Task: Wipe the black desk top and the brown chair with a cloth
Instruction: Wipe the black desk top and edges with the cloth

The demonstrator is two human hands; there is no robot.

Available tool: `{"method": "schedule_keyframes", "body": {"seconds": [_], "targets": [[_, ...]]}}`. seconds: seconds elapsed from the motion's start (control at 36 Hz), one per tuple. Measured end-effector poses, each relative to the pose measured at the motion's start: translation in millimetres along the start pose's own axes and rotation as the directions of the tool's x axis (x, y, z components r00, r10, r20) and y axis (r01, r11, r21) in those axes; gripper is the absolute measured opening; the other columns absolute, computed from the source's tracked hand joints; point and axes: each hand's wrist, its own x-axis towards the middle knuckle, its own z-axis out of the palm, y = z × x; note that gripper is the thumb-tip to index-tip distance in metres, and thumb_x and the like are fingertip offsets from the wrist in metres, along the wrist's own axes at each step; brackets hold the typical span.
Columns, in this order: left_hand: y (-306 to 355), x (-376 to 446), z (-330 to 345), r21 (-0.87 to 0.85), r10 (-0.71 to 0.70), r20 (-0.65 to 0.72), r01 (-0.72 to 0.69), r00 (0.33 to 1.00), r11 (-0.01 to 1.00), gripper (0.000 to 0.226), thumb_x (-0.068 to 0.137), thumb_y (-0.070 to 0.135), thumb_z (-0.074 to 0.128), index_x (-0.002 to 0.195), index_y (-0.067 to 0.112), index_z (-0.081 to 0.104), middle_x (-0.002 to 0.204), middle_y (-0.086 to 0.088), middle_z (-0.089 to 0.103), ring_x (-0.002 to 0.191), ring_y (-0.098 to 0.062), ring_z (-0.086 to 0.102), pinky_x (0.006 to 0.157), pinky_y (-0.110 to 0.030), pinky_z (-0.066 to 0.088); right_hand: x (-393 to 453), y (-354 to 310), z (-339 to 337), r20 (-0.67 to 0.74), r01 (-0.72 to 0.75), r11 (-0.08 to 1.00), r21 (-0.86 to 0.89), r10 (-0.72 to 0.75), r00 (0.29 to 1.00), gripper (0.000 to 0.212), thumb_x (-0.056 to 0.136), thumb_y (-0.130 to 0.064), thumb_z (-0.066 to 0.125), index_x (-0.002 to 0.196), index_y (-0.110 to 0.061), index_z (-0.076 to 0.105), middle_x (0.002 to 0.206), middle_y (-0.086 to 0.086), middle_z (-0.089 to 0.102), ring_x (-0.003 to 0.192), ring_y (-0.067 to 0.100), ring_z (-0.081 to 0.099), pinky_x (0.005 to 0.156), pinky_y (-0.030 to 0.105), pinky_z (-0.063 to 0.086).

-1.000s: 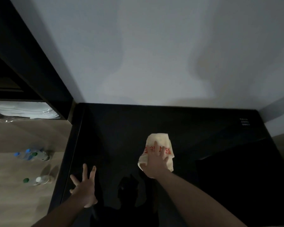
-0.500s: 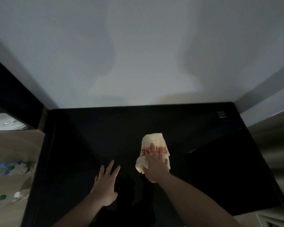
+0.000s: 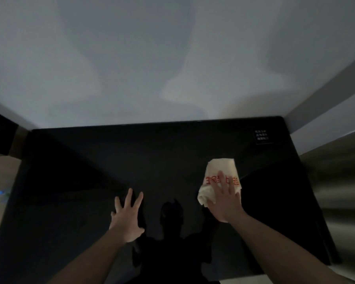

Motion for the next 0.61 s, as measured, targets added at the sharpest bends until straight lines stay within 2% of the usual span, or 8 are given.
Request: {"method": "schedule_keyframes", "body": {"seconds": [0.11, 0.22, 0.39, 0.56, 0.61], "targets": [[1.8, -0.2, -0.6, -0.037, -0.002, 0.000, 0.002, 1.000, 0.999, 0.123, 0.083, 0.035, 0.080, 0.158, 0.040, -0.017, 0.162, 0.006, -0.035, 0.151, -0.046, -0.019, 0.116, -0.056, 0.037, 4.0, 21.3, -6.7, 0.037, -0.004, 0.998, 0.058, 0.002, 0.999, 0.089, 0.098, -0.062, 0.043, 0.158, -0.036, -0.016, 0.157, -0.005, -0.043, 0.147, 0.034, -0.035, 0.122, 0.063, 0.004], [5.7, 0.2, 4.4, -0.055, -0.012, -0.025, 0.011, 1.000, 0.998, 0.123, 0.085, 0.027, 0.080, 0.158, 0.039, -0.019, 0.159, 0.008, -0.040, 0.150, -0.046, -0.022, 0.114, -0.053, 0.041, 7.5, 4.0, -3.9, 0.039, -0.062, 0.984, 0.169, 0.056, 0.998, 0.087, 0.097, -0.063, 0.042, 0.161, -0.031, -0.008, 0.159, -0.005, -0.041, 0.145, 0.034, -0.038, 0.122, 0.063, 0.002], [3.5, 0.0, 5.7, -0.053, -0.016, -0.026, 0.014, 1.000, 0.999, 0.124, 0.085, 0.024, 0.080, 0.157, 0.040, -0.019, 0.159, 0.009, -0.040, 0.149, -0.045, -0.024, 0.116, -0.057, 0.037, 2.7, -26.7, 2.9, 0.086, -0.099, 0.972, 0.213, 0.082, 0.993, 0.094, 0.095, -0.065, 0.045, 0.159, -0.029, -0.015, 0.159, 0.001, -0.040, 0.141, 0.041, -0.042, 0.119, 0.065, -0.003], [-1.9, -1.0, 1.6, -0.009, 0.009, -0.021, -0.009, 1.000, 1.000, 0.122, 0.086, 0.030, 0.080, 0.158, 0.039, -0.018, 0.161, 0.006, -0.038, 0.150, -0.047, -0.022, 0.119, -0.061, 0.028, 1.5, -34.2, 22.8, 0.080, -0.066, 0.990, 0.123, 0.056, 0.995, 0.090, 0.093, -0.065, 0.040, 0.162, -0.022, 0.001, 0.163, 0.007, -0.032, 0.145, 0.041, -0.036, 0.121, 0.060, -0.008], [-3.2, -1.5, 0.4, 0.007, 0.016, -0.007, -0.015, 1.000, 1.000, 0.122, 0.085, 0.032, 0.080, 0.158, 0.039, -0.018, 0.162, 0.005, -0.036, 0.150, -0.047, -0.022, 0.120, -0.062, 0.022, 3.3, -34.1, 28.2, 0.078, -0.103, 0.987, 0.126, 0.094, 0.993, 0.089, 0.093, -0.066, 0.036, 0.162, -0.022, 0.002, 0.164, 0.005, -0.028, 0.147, 0.038, -0.032, 0.122, 0.062, -0.004]]}}
